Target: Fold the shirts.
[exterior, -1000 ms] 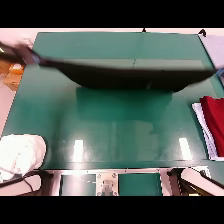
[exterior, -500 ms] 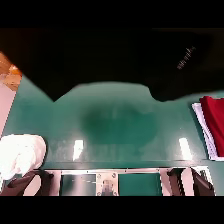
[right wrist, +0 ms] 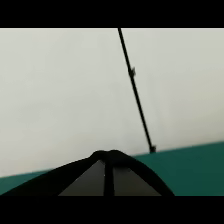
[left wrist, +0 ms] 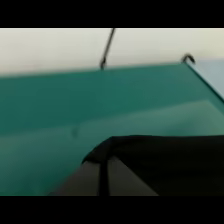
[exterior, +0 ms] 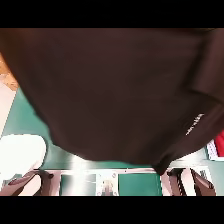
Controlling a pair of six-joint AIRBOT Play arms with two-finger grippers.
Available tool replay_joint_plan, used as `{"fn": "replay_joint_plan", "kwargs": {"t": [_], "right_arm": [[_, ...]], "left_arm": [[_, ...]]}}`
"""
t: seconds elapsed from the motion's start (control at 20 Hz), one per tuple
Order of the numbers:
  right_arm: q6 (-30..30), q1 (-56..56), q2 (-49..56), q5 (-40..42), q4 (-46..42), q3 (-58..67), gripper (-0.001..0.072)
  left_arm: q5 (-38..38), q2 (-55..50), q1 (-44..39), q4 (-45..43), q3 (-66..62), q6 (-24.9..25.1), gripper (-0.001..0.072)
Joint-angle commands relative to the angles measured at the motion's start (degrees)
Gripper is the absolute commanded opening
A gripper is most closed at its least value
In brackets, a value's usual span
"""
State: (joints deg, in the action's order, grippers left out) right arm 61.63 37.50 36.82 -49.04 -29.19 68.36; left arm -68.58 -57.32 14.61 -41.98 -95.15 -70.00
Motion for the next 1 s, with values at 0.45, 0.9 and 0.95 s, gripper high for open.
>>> {"fn": "replay_joint_plan", "kwargs": {"t": [0.45,0.9,0.95], "right_arm": [[-1.55,-14.25,53.44,4.31,6.25,3.78,0.0013],[6.8,-11.89,59.93,-9.29,-12.81,15.61,0.0012],[7.3,-11.63,59.93,-11.06,-16.76,15.61,0.0011]], "left_arm": [[14.6,-36.04,-4.98,10.62,16.79,11.13,0.0028],[10.78,-38.86,-6.25,0.94,12.04,7.28,0.0028],[9.7,-38.86,-6.86,-1.16,12.68,6.73,0.0028]]}}
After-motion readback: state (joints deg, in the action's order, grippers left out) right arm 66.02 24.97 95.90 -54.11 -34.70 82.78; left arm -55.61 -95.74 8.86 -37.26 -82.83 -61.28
